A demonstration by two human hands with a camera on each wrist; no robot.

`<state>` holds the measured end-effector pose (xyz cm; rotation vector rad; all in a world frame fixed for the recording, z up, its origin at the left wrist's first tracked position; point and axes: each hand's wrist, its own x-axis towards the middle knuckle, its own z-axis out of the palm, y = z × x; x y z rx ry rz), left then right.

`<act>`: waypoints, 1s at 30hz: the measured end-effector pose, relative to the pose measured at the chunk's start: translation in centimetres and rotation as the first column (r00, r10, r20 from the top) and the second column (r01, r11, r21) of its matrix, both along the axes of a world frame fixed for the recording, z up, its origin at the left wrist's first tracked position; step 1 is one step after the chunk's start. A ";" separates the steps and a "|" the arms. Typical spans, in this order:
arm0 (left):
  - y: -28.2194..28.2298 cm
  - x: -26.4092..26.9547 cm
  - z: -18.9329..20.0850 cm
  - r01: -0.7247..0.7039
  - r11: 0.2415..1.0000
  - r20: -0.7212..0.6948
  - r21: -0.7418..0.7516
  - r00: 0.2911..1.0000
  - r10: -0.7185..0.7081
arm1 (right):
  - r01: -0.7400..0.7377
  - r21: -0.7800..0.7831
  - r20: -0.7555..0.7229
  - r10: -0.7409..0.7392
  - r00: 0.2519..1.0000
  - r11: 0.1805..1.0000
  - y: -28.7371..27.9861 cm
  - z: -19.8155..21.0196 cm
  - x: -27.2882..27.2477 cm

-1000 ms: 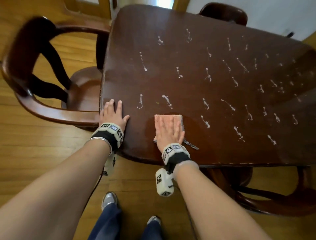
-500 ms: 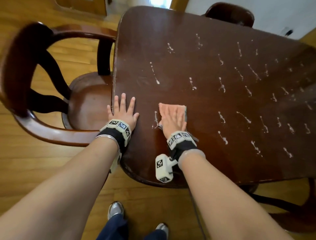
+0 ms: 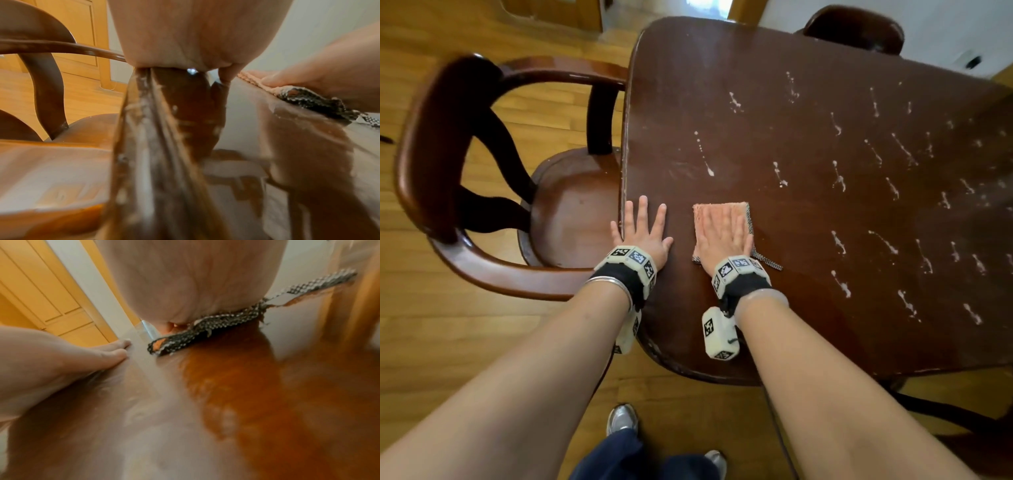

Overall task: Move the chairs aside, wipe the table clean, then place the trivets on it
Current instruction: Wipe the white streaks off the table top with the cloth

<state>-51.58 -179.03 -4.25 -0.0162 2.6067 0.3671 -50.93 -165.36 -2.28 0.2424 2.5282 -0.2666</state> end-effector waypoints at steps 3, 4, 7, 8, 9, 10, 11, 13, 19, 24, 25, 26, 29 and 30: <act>-0.2 -0.2 0.1 0.001 1.000 0.019 0.024 1.000 -0.002 | -0.171 0.004 0.044 0.171 0.984 0.985 1.7 -0.4 2.5; -0.3 -0.3 0.1 -0.002 0.999 0.027 0.032 1.000 0.001 | -0.191 0.019 0.045 0.190 0.981 0.981 2.8 -0.7 3.4; -0.5 0.1 0.1 0.014 0.999 0.017 0.047 1.000 -0.015 | -0.027 0.048 0.034 0.025 0.999 0.998 4.2 -0.8 3.6; -0.6 0.2 0.0 0.025 0.999 0.004 0.035 1.000 -0.025 | 0.047 0.046 0.029 -0.049 0.998 0.998 3.6 -0.4 3.0; -0.6 0.4 -0.1 0.035 0.999 -0.010 0.022 0.999 -0.035 | 0.100 0.030 0.030 -0.101 0.994 0.994 2.6 0.0 2.4; -0.7 0.6 -0.2 0.044 0.999 -0.021 0.013 0.999 -0.044 | 0.124 0.002 0.032 -0.124 0.992 0.992 1.4 0.2 2.0; -0.7 0.8 -0.2 0.052 0.999 -0.026 0.008 0.998 -0.052 | 0.106 -0.024 0.027 -0.105 0.994 0.994 -0.1 0.6 2.0; -0.7 1.1 -0.2 0.062 0.998 -0.021 0.007 0.998 -0.062 | -0.031 -0.038 0.002 0.032 1.000 0.999 -2.2 0.6 2.9; -1.0 2.1 0.3 0.068 0.997 0.042 0.040 0.997 -0.070 | -0.061 0.022 0.052 0.060 0.997 0.998 2.9 0.7 6.5; -0.9 2.5 0.0 0.055 0.998 0.008 0.037 0.998 -0.055 | 0.091 0.014 0.031 -0.092 0.995 0.996 1.0 0.9 3.8; -0.9 2.5 0.0 0.056 0.998 0.013 0.038 0.998 -0.056 | 0.033 0.006 0.017 -0.033 0.999 0.999 -0.4 0.9 3.7; -0.9 2.4 0.0 0.055 0.998 0.019 0.042 0.998 -0.056 | -0.051 0.001 -0.002 0.051 0.999 0.999 -1.5 0.7 4.1; -1.0 2.3 0.1 0.049 0.997 0.030 0.053 0.998 -0.051 | -0.215 0.032 -0.061 0.217 0.974 0.976 -1.2 -0.2 7.0; -1.0 2.3 0.1 0.049 0.997 0.031 0.056 0.998 -0.051 | -0.224 0.062 -0.065 0.228 0.972 0.973 0.1 -0.5 7.8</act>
